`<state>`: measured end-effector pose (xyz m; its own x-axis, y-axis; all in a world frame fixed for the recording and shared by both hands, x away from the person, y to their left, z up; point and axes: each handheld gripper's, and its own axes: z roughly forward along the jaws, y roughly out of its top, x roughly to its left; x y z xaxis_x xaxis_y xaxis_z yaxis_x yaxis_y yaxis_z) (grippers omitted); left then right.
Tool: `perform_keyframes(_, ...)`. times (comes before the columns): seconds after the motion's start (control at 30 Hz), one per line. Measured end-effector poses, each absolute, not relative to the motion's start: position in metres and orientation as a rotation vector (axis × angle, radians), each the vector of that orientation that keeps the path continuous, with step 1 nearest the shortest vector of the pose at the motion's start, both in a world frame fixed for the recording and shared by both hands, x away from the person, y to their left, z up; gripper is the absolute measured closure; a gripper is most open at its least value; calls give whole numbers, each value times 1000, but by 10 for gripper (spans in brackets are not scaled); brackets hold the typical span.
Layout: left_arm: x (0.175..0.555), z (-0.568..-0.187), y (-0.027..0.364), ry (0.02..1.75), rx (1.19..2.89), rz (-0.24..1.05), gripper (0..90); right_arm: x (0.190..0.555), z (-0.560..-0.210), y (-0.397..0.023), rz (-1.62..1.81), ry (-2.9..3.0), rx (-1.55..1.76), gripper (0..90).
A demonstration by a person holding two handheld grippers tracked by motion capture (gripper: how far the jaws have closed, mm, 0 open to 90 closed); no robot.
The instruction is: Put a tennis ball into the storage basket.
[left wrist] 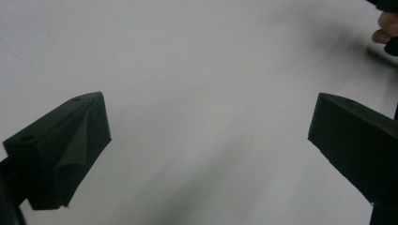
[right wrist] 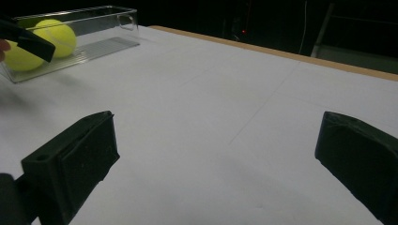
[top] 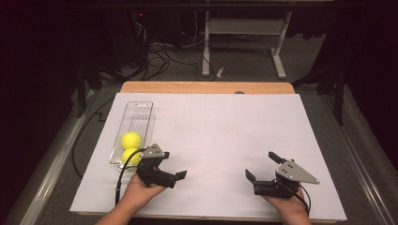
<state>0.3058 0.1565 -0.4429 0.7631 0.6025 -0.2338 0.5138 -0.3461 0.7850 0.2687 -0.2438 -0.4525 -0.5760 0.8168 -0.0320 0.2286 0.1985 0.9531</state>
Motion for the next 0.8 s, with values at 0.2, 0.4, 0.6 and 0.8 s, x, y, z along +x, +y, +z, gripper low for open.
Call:
perform_keyframes(0.2,300,-436,164,792,1950,141,8,267,-452,-245,1378,1915,983,1)
perform_keyframes(0.4,292,-428,175,793,1893,191,8,264,-448,-250,1393,1891,984,1)
perform_keyframes(0.6,291,-425,191,798,1817,227,8,263,-446,-255,1414,1871,983,1)
perform_keyframes(0.8,292,-426,192,808,1834,228,7,263,-446,-255,1414,1880,965,1)
